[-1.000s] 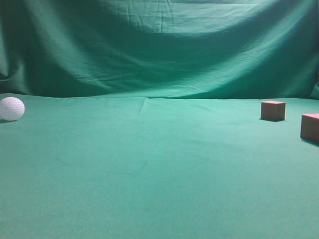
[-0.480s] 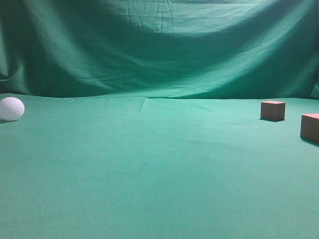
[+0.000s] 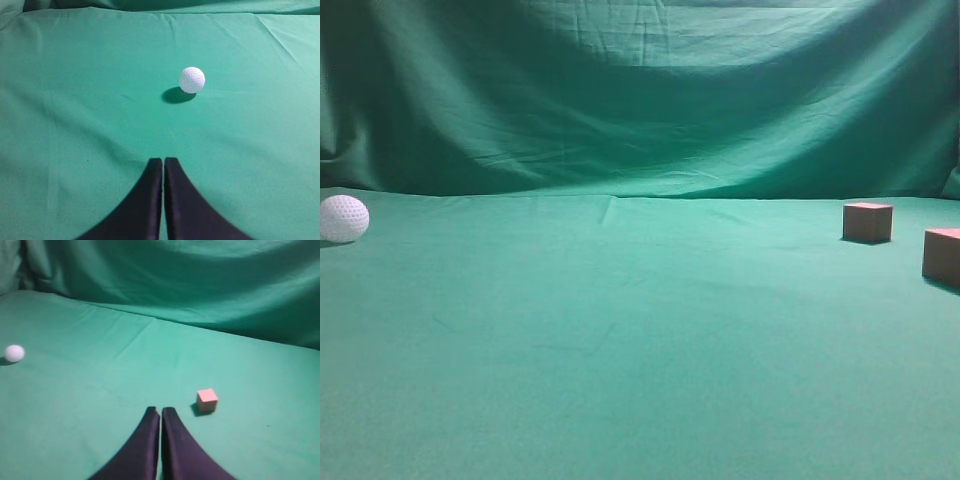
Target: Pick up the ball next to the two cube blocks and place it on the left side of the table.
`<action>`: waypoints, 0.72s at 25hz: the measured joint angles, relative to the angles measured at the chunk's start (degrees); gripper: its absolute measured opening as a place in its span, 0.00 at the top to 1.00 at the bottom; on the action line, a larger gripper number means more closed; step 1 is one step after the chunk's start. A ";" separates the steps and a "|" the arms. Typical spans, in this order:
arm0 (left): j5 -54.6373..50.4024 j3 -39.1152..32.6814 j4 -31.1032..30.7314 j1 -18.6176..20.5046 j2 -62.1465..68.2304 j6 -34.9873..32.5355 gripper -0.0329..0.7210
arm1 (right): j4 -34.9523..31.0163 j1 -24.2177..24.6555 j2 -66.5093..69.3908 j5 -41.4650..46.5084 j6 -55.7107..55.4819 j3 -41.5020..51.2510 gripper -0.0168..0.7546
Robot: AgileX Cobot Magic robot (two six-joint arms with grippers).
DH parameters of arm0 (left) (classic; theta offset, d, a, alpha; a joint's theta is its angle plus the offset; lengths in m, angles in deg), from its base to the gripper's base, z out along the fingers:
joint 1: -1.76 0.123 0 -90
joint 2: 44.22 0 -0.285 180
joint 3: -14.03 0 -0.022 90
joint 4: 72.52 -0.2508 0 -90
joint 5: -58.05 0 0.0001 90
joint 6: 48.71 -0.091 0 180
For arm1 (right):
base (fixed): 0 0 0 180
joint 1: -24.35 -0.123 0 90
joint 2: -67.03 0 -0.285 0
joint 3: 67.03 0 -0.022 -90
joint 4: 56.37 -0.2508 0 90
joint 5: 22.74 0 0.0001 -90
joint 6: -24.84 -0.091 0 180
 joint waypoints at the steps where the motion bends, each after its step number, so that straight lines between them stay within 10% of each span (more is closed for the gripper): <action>1: 0.00 0.00 0.00 0.00 0.00 0.00 0.96 | 0.00 2.19 -1.37 -1.47 0.00 2.14 0.98; 18: 0.00 0.00 0.00 0.00 0.00 0.00 0.96 | 0.22 19.36 -14.71 -5.83 -0.23 25.62 0.98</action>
